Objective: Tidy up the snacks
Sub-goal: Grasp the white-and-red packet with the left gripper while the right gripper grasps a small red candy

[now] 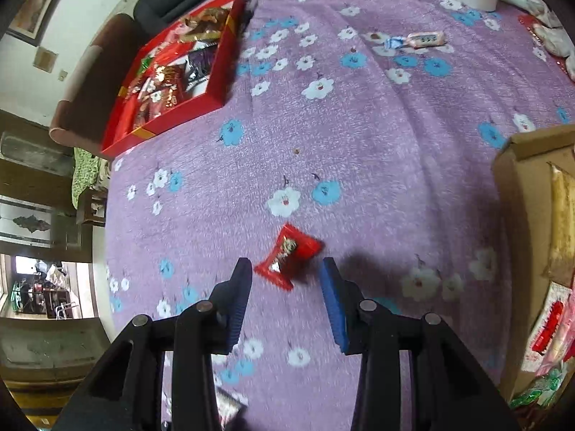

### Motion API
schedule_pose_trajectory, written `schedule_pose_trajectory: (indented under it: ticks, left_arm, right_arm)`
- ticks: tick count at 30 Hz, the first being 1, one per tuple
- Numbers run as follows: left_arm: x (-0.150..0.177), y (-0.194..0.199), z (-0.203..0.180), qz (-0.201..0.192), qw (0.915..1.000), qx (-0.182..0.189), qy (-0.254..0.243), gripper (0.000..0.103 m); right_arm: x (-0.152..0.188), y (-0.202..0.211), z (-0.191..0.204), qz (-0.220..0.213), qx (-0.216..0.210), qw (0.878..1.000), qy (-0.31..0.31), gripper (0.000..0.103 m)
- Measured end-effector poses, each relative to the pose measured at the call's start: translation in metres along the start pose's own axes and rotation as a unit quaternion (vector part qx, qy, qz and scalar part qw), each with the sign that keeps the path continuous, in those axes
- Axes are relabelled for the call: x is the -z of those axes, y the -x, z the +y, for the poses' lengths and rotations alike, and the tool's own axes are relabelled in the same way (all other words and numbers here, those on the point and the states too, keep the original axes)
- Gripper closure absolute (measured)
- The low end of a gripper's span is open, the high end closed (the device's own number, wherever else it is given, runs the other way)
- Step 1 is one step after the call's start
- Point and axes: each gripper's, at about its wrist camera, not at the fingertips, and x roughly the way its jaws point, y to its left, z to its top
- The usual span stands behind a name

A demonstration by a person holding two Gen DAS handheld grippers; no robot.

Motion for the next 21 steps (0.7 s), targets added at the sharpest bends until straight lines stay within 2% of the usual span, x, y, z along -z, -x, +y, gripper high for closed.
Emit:
schedule_pose_trajectory:
  ticks: [3, 8, 9, 14, 21]
  left_arm:
    - [0.001, 0.000, 0.001, -0.002, 1.0000, 0.001, -0.003, 0.077]
    - [0.001, 0.000, 0.000, -0.004, 1.0000, 0.004, -0.007, 0.077]
    - [0.001, 0.000, 0.000, -0.004, 1.0000, 0.005, -0.006, 0.077]
    - [0.000, 0.000, 0.003, -0.008, 0.9999, 0.008, 0.003, 0.077]
    - [-0.008, -0.003, 0.006, -0.008, 0.9995, 0.014, 0.027, 0.077]
  right_arm:
    - [-0.004, -0.012, 0.006, 0.009, 0.013, 1.000, 0.000, 0.066]
    - [-0.002, -0.021, 0.020, 0.002, 0.063, 0.997, 0.042, 0.087]
    - [-0.001, -0.021, 0.022, 0.001, 0.065, 0.996, 0.054, 0.087]
    - [0.019, -0.004, 0.017, -0.011, 0.039, 0.995, 0.088, 0.087]
    - [0.085, 0.021, 0.000, 0.000, -0.010, 0.993, 0.121, 0.087]
